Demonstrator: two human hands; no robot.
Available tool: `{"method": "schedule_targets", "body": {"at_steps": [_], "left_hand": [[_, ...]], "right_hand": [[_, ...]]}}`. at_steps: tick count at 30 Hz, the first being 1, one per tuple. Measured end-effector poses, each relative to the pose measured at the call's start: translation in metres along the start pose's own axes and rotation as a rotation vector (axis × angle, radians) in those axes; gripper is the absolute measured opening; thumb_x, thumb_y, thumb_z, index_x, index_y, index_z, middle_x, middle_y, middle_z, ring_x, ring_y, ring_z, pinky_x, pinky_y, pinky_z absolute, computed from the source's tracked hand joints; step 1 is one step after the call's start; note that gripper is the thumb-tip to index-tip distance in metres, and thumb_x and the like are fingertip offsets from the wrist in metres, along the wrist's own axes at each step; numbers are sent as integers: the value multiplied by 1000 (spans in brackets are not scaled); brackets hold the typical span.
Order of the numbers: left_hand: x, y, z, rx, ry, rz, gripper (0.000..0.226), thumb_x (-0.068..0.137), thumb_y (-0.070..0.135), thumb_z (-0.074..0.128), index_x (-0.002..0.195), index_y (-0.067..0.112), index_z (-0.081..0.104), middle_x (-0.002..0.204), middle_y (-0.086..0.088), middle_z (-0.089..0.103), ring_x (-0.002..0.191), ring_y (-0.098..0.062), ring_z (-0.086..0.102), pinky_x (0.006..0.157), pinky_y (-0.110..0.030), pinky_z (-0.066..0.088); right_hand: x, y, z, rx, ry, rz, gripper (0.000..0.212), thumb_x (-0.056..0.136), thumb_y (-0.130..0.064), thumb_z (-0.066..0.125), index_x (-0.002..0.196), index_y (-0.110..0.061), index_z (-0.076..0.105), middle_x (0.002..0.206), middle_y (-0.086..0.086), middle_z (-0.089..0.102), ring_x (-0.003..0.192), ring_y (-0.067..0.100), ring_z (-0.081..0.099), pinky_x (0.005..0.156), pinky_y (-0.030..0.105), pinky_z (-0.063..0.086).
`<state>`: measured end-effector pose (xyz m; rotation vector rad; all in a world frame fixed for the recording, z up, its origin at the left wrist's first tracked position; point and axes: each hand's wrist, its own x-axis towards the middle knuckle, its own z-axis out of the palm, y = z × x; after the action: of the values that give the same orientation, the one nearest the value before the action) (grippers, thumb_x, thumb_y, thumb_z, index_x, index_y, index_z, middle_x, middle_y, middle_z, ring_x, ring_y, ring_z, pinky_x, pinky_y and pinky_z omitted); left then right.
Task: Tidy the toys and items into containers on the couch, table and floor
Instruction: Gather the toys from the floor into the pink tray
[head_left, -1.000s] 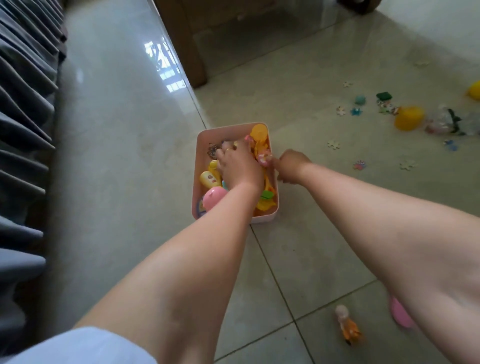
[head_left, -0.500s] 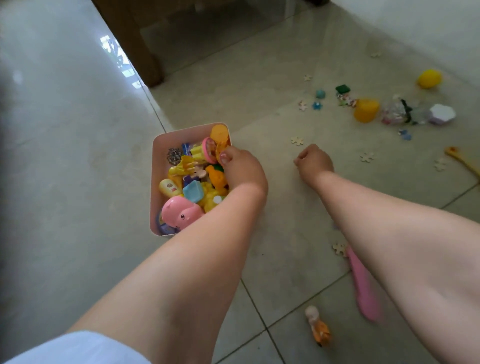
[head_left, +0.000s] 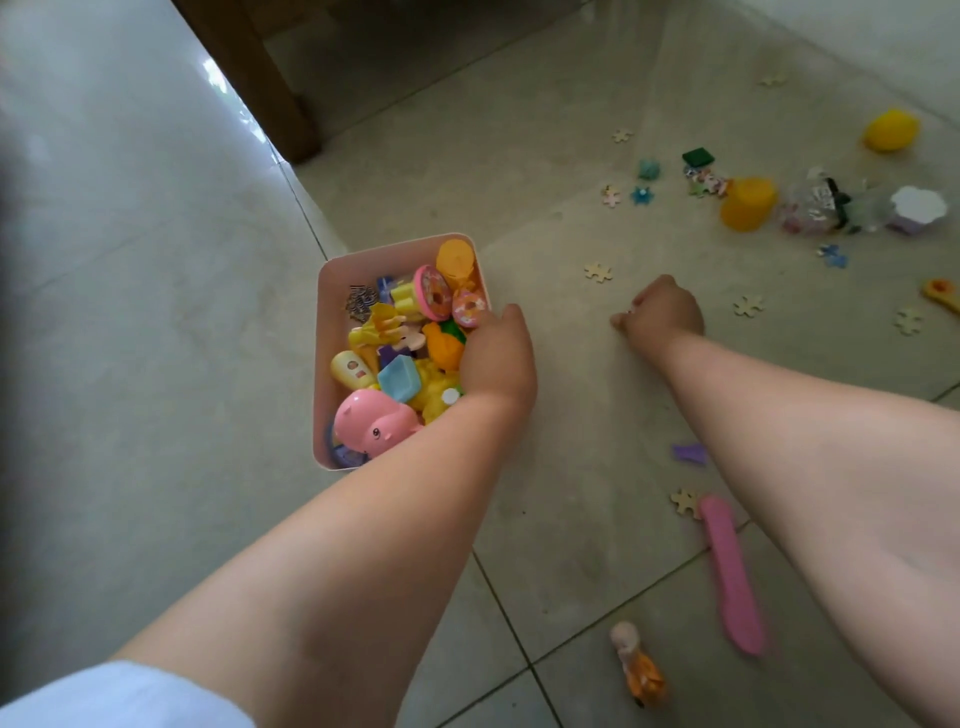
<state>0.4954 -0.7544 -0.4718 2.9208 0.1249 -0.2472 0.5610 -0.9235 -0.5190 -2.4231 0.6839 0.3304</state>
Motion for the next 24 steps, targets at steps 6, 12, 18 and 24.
{"method": "schedule_targets", "body": {"at_steps": [6,12,18,24], "left_hand": [[-8,49,8,-88,-62,59,31,91,-5,39,119,4,48,124,-20,50,99,-36,62,71,-38,46],[2,60,12,-112,-56,34,33,92,-5,37,121,2,50,127,-20,50,101,-33,63,77,-38,50],[20,51,9,-118,-22,34,30,91,-1,45,120,4,50,129,-18,49,105,-29,61,76,-33,49],[26,46,3,-145,144,146,22,96,11,49,117,12,53,125,-15,45,107,-32,53,81,-35,45]], "right_hand": [[-4,-38,-5,455,-180,-171,23,89,-19,64,67,-18,57,77,8,62,71,22,58,68,28,50],[-18,-78,-14,526,-364,-458,15,87,-29,66,92,-15,66,76,-4,61,64,6,50,54,15,40],[24,-41,0,416,70,-134,24,88,-19,62,112,-16,63,114,8,64,105,24,62,92,30,49],[34,-36,10,93,-46,-177,48,83,-33,70,127,-25,54,135,13,44,116,30,55,98,32,43]]}}
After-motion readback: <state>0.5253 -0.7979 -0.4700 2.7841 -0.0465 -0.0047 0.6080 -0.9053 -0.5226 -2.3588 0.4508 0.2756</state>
